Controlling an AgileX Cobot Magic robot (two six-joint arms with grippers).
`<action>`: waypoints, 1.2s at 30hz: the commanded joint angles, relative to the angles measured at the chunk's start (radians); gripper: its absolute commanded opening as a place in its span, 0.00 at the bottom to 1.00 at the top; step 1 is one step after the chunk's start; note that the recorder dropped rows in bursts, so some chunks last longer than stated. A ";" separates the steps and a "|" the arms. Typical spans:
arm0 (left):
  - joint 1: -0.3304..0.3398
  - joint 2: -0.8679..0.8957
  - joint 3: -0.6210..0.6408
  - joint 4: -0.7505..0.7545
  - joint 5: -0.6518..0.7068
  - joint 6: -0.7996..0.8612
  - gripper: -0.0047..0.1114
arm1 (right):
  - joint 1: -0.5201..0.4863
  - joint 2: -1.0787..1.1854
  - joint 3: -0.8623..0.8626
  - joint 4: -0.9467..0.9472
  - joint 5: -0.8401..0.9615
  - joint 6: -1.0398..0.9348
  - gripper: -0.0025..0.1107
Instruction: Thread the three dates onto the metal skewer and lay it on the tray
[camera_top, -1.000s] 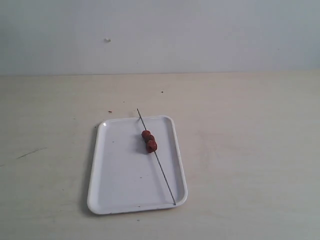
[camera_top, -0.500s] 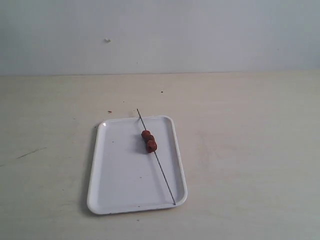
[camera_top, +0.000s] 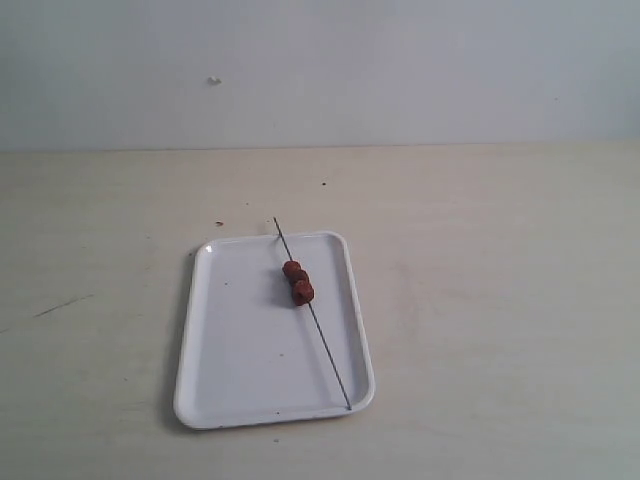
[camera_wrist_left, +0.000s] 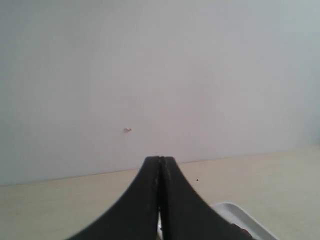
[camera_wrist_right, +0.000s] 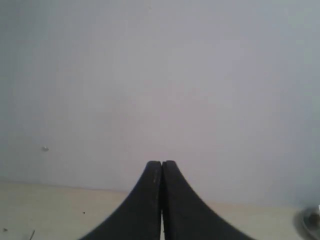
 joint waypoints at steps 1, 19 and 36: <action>-0.001 0.004 0.004 -0.005 -0.001 0.001 0.04 | -0.142 -0.064 0.138 -0.326 0.014 0.347 0.02; -0.001 0.004 0.004 -0.005 -0.001 0.001 0.04 | -0.196 -0.170 0.316 -0.437 0.181 0.483 0.02; -0.001 0.004 0.008 0.030 -0.037 0.021 0.04 | -0.196 -0.170 0.316 -0.437 0.181 0.483 0.02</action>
